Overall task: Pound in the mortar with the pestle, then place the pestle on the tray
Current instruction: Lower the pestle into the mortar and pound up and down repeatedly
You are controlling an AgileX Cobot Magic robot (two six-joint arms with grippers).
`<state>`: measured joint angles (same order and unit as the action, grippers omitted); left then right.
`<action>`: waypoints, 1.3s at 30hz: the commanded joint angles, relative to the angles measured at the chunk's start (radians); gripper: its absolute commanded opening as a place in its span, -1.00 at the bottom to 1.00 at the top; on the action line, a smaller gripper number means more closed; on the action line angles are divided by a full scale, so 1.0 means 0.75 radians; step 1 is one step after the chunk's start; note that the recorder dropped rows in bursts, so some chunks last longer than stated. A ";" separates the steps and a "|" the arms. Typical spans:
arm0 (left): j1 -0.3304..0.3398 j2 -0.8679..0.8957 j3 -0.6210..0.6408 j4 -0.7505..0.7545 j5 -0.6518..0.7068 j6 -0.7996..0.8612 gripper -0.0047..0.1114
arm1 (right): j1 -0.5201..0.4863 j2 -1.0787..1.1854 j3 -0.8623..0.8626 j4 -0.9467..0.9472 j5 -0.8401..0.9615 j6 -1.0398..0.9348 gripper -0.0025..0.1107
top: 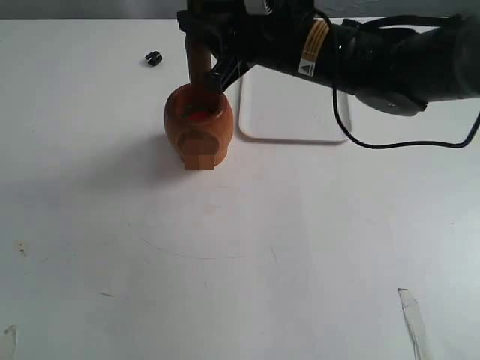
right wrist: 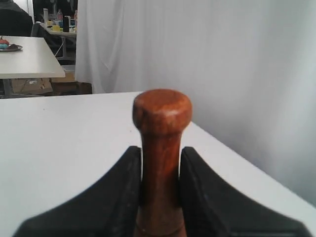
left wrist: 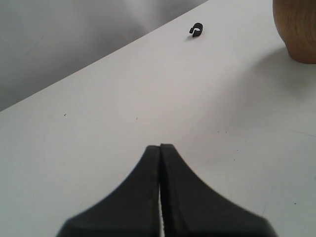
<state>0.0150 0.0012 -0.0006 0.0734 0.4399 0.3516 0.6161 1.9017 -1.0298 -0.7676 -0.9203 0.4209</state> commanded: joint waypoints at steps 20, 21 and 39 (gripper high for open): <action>-0.010 -0.002 0.001 -0.010 -0.004 -0.011 -0.92 | 0.004 -0.025 0.004 -0.048 -0.082 0.118 -0.96; -0.010 -0.002 0.001 -0.010 -0.004 -0.011 -0.92 | 0.004 -0.053 0.004 -0.051 -0.082 0.130 -0.96; -0.010 -0.002 0.001 -0.010 -0.004 -0.011 -0.92 | 0.069 0.292 0.004 0.055 -0.038 -0.002 -0.96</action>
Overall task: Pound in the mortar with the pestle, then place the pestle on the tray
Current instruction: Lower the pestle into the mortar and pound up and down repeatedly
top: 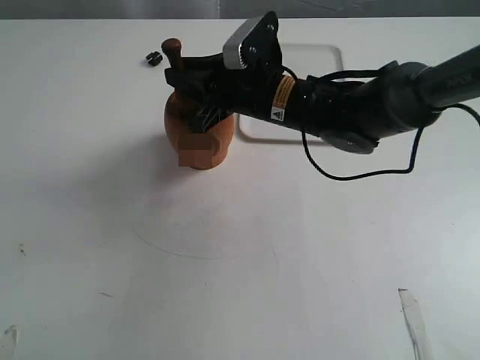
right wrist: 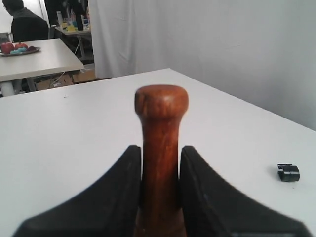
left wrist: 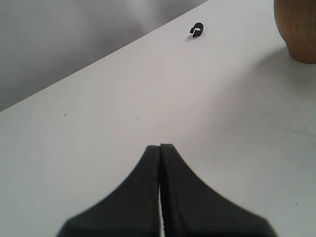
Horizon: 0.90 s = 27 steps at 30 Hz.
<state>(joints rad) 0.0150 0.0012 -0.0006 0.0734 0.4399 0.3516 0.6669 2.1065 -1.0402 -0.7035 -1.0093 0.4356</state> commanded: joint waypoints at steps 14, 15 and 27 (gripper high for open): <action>-0.010 -0.002 0.001 -0.010 -0.004 -0.011 -0.92 | 0.001 -0.264 0.018 -0.044 0.209 -0.058 -0.96; -0.010 -0.002 0.001 -0.010 -0.004 -0.011 -0.92 | 0.001 -0.222 0.018 -0.044 0.209 -0.058 -0.96; -0.010 -0.002 0.001 -0.010 -0.004 -0.011 -0.92 | 0.001 -0.166 0.018 -0.036 0.070 -0.073 -0.96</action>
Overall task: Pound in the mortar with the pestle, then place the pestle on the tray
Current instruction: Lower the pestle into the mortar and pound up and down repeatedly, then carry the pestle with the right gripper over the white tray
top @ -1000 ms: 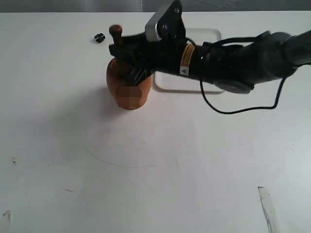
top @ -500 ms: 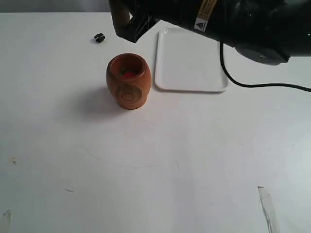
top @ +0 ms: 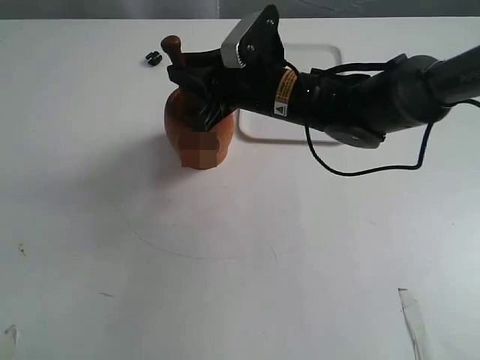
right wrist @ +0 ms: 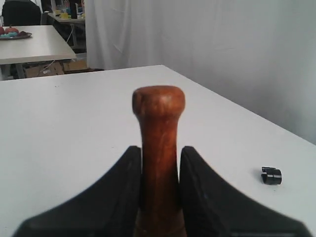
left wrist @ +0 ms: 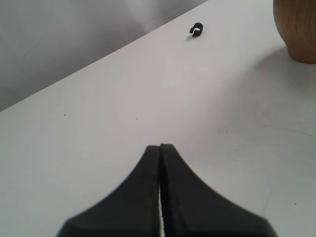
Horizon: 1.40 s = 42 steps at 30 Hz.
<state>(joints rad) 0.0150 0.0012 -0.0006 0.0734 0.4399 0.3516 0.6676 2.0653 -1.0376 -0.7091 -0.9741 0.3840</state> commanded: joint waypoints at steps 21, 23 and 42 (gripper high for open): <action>-0.010 -0.002 0.001 -0.010 -0.004 -0.011 -0.92 | 0.000 -0.032 0.015 0.072 0.088 -0.065 -0.96; -0.010 -0.002 0.001 -0.010 -0.004 -0.011 -0.92 | 0.000 0.032 0.015 0.073 0.043 -0.079 -0.96; -0.010 -0.002 0.001 -0.010 -0.004 -0.011 -0.92 | -0.026 -0.684 0.015 0.150 0.844 -0.219 -0.96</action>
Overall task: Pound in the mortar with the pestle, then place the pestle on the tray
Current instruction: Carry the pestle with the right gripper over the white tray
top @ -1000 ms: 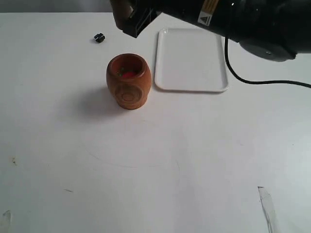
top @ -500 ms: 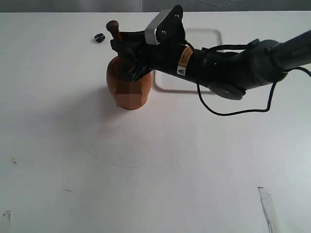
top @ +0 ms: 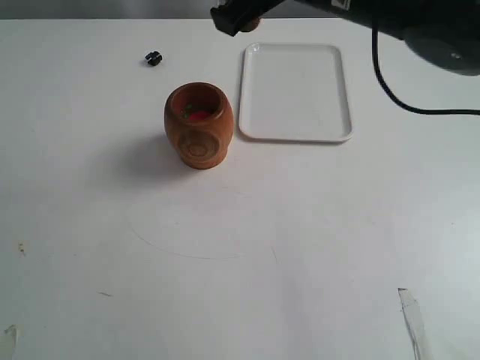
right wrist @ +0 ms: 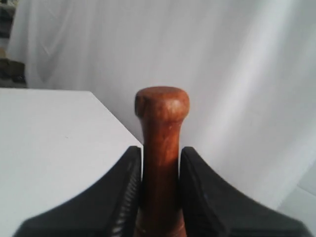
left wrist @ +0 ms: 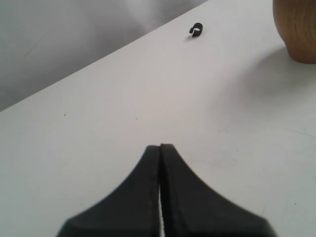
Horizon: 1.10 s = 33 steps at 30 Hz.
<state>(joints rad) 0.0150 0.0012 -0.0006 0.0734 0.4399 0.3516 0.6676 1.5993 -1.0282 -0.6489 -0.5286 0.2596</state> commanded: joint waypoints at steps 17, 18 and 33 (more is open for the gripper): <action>-0.010 -0.002 0.001 -0.010 -0.004 -0.011 -0.92 | -0.199 0.080 0.002 0.335 0.649 -0.098 -0.96; -0.010 -0.002 0.001 -0.010 -0.004 -0.011 -0.92 | -0.209 0.102 0.002 0.350 0.659 -0.096 -0.96; -0.010 -0.002 0.001 -0.010 -0.004 -0.011 -0.92 | -0.239 0.592 -0.578 0.425 1.137 -0.104 -0.96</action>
<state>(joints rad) 0.0150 0.0012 -0.0006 0.0734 0.4399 0.3516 0.4943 1.9906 -1.3710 -0.3401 0.2681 0.1935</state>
